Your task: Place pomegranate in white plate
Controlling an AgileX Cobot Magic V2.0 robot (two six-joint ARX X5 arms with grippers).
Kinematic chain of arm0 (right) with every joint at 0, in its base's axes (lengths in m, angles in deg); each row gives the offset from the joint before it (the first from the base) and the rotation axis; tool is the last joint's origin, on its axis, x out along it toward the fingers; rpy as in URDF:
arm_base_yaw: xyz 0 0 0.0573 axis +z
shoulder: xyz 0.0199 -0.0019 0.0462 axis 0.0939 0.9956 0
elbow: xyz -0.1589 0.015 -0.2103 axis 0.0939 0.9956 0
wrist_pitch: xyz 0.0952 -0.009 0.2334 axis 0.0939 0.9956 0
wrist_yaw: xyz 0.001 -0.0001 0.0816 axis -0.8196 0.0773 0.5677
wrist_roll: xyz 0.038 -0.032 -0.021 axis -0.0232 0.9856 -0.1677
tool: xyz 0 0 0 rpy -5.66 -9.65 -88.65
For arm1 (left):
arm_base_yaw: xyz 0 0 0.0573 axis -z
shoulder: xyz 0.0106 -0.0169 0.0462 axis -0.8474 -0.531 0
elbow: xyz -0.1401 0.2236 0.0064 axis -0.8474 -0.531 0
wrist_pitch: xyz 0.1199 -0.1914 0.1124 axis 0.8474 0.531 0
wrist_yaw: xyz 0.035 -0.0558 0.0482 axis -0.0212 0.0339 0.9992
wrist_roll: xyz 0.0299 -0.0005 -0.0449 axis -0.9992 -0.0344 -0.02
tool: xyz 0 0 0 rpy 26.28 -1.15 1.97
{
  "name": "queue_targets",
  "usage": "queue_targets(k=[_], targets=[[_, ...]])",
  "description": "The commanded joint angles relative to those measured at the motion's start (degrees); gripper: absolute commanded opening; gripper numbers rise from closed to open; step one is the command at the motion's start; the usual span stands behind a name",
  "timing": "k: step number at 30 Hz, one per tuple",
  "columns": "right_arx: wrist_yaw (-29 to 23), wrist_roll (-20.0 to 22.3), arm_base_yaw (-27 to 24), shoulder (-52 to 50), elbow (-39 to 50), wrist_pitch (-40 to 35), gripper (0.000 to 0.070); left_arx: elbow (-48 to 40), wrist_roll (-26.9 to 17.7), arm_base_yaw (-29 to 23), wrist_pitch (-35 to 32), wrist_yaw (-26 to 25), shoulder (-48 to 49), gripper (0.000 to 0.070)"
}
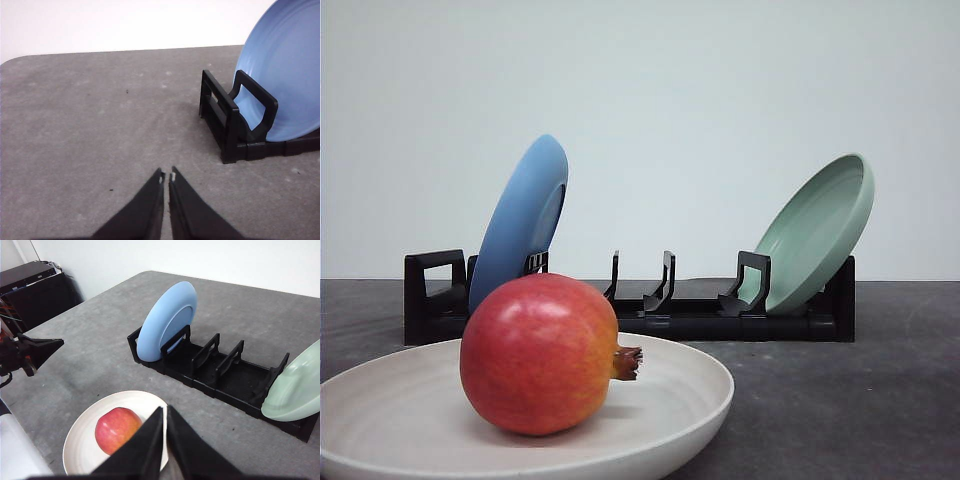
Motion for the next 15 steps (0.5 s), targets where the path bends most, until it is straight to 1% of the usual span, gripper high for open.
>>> queue_targets(k=[1,15], targets=[[-0.04,-0.33,0.55,0.20,-0.31,-0.63,0.0001,-0.72,-0.58,-0.11,0.09,0.22,0.11,0.0000],[-0.04,-0.33,0.55,0.20,-0.31,-0.62,0.0001,-0.72,-0.48,-0.11,0.00,0.20,0.11,0.0000]])
